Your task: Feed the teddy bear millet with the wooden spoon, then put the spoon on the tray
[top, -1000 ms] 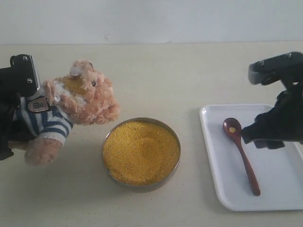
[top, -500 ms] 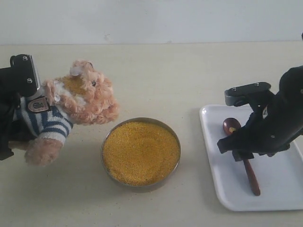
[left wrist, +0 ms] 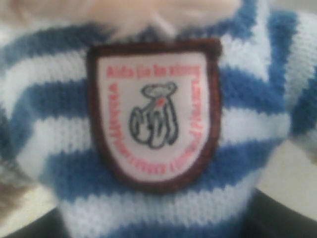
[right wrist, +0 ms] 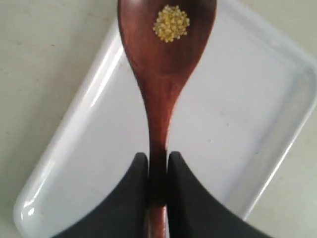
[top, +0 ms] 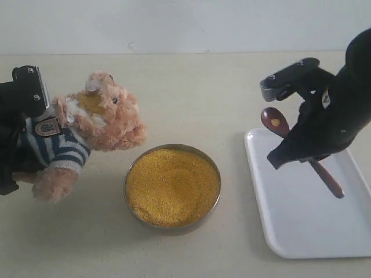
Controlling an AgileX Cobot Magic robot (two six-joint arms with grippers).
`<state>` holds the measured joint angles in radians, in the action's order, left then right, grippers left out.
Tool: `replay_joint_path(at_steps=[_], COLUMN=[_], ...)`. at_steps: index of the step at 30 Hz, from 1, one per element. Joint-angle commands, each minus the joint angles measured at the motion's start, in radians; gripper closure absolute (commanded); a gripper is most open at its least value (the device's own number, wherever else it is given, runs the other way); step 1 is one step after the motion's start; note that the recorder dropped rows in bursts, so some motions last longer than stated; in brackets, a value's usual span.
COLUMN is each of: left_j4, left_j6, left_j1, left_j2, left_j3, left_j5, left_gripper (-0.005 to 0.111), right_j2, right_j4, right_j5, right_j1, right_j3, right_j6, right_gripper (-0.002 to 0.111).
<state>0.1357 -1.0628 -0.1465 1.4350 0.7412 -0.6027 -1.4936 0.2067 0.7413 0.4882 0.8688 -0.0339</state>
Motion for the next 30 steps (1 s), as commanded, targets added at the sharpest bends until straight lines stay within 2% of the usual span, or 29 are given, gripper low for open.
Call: replay_joint_path(at_steps=[1, 3, 5, 8, 11, 14, 21, 30], left_j4=[0.025, 0.016, -0.002, -0.004, -0.004, -0.004, -0.004, -0.004], left_j6=[0.021, 0.057, 0.1, 0.137, 0.137, 0.137, 0.137, 0.137], left_j1=[-0.003, -0.003, -0.003, -0.003, -0.003, -0.003, -0.003, -0.003], left_j2=[0.019, 0.023, 0.023, 0.023, 0.023, 0.023, 0.023, 0.023], left_j3=[-0.001, -0.001, -0.001, -0.001, -0.001, -0.001, -0.001, -0.001], left_j5=[0.023, 0.023, 0.023, 0.023, 0.009, 0.005, 0.005, 0.009], left_gripper=[0.103, 0.103, 0.103, 0.103, 0.103, 0.103, 0.103, 0.103], right_j2=[0.065, 0.03, -0.017, -0.093, -0.184, -0.263, -0.382, -0.393], right_j4=[0.309, 0.532, 0.668, 0.813, 0.95, 1.012, 1.067, 1.085], right_j5=[0.181, 0.297, 0.378, 0.47, 0.48, 0.48, 0.48, 0.48], right_j1=[0.277, 0.461, 0.586, 0.693, 0.762, 0.8, 0.802, 0.802], right_j3=[0.065, 0.073, 0.073, 0.073, 0.073, 0.073, 0.073, 0.073], right_j6=[-0.088, -0.202, -0.225, -0.225, -0.198, -0.138, -0.006, 0.091], right_gripper=[0.109, 0.109, 0.109, 0.109, 0.109, 0.109, 0.109, 0.109])
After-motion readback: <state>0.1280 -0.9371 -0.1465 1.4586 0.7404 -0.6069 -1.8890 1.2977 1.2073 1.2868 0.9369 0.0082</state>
